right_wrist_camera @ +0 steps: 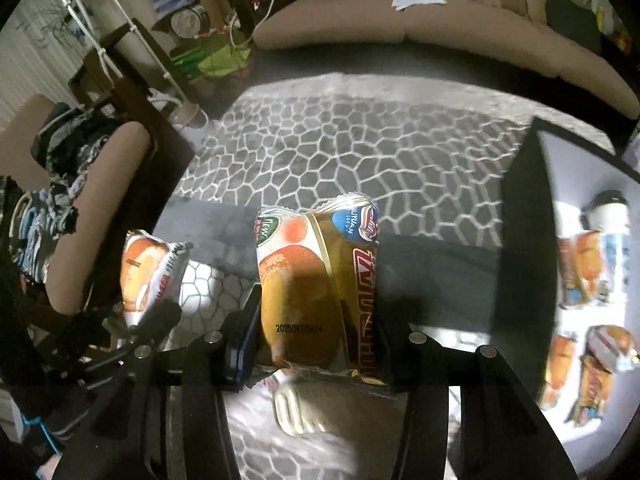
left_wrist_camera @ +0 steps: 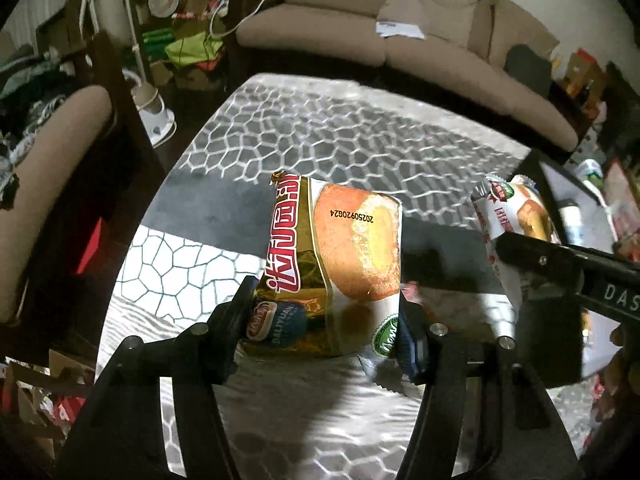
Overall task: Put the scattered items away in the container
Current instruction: 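Carry both held snack packets over the box with both tools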
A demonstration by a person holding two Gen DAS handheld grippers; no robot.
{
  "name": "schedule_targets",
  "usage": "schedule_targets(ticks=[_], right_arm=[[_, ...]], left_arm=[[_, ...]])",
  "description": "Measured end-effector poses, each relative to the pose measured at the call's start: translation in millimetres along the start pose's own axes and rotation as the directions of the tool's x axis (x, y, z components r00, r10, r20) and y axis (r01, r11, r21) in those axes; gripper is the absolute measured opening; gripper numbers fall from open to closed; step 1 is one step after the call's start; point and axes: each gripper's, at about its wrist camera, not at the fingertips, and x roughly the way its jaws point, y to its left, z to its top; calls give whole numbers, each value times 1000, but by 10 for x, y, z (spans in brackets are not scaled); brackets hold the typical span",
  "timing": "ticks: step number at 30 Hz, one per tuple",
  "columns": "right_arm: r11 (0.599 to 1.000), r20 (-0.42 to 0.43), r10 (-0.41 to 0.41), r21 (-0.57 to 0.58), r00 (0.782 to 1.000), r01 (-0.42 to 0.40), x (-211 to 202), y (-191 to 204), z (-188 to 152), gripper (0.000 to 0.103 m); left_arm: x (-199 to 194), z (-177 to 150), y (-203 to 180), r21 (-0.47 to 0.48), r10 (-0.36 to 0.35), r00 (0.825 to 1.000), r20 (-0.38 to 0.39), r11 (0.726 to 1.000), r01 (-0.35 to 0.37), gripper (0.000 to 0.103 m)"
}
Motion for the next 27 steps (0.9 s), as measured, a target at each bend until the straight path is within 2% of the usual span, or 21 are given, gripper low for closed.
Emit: schedule_targets(ticks=[4, 8, 16, 23, 27], right_arm=[[1000, 35, -9, 17, 999, 8, -429, -263, -113, 49], [998, 71, -32, 53, 997, 28, -853, -625, -252, 49], [988, 108, -107, 125, 988, 93, -1503, -1490, -618, 49], [975, 104, -143, 187, 984, 122, -1727, -2121, -941, 49], [969, 84, -154, 206, 984, 134, -1733, -2407, -1071, 49]], left_arm=[[-309, -19, -355, 40, -14, 1000, 26, 999, 13, 58], [-536, -53, -877, 95, -49, 998, 41, 994, 45, 58], [-700, -214, -1933, 190, -126, 992, 23, 974, 120, 58], [-617, -412, -2791, 260, -145, 989, -16, 955, 144, 58], [-532, -530, -3122, 286, -151, 988, -37, 945, 155, 58]])
